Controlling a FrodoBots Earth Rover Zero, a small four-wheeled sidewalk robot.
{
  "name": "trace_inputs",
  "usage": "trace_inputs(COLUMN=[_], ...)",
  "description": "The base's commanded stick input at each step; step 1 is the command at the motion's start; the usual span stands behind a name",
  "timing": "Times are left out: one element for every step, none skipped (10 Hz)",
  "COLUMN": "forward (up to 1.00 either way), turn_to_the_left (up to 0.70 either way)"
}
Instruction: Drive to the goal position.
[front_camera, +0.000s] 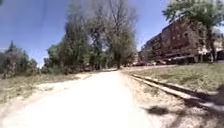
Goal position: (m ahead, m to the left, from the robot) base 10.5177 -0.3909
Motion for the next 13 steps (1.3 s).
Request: trace_inputs(forward=[0.85, 0.85, 0.85, 0.85, 0.85, 0.85, 0.85, 0.85, 0.85, 0.85, 0.85, 0.85, 0.85], turn_to_the_left=[0.00, 0.27, 0.34, 0.31, 0.14, 0.00, 0.00, 0.00, 0.00, 0.00, 0.00, 0.00, 0.00])
